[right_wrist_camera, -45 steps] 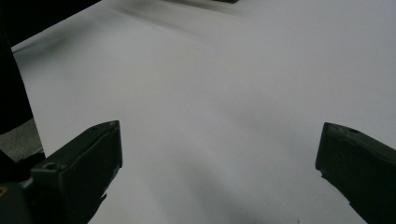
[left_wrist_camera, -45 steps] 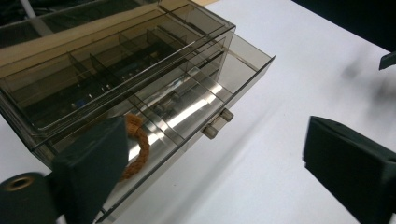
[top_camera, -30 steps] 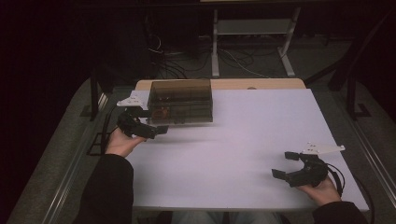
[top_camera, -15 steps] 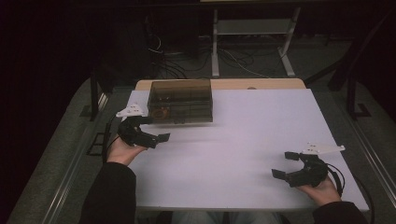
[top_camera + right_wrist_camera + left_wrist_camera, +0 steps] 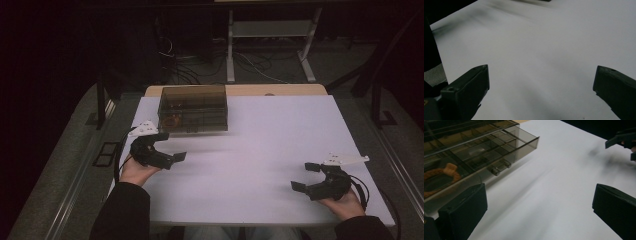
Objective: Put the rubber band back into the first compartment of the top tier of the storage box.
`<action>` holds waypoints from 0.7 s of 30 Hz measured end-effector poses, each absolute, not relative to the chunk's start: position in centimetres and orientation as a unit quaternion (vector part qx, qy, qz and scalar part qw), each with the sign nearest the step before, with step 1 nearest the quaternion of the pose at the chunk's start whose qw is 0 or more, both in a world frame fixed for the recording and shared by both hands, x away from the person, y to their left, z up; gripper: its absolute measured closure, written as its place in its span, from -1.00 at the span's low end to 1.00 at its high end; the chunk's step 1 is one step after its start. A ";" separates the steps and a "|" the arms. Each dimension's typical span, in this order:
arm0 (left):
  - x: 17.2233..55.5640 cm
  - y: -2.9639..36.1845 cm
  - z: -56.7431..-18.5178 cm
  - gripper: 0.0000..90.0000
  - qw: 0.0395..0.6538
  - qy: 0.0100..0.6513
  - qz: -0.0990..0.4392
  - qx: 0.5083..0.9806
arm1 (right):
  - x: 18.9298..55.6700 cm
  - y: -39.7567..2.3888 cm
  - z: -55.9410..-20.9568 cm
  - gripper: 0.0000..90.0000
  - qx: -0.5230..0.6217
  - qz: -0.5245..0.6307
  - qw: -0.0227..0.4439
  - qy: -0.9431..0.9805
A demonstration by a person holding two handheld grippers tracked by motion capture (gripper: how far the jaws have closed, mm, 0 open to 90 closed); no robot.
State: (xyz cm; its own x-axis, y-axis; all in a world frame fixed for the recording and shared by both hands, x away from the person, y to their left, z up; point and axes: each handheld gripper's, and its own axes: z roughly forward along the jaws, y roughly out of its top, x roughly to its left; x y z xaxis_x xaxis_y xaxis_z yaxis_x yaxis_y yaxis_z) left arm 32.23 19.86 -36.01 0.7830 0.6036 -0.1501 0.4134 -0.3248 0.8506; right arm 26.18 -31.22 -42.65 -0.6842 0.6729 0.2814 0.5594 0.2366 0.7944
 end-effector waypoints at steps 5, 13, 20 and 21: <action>31.5 19.4 -36.6 -1.00 0.495 0.310 0.088 0.807 | 26.2 -31.2 -42.6 -0.99 0.392 0.476 0.059 0.785; 30.6 18.5 -37.9 -1.00 0.487 0.299 0.076 0.817 | 26.2 -31.1 -42.6 -0.99 0.394 0.476 0.057 0.784; 30.0 18.0 -38.8 -1.00 0.480 0.295 0.070 0.823 | 26.1 -31.1 -42.6 -0.99 0.394 0.476 0.057 0.784; 29.9 18.0 -38.9 -1.00 0.480 0.294 0.068 0.823 | 26.1 -31.2 -42.6 -0.99 0.393 0.476 0.057 0.785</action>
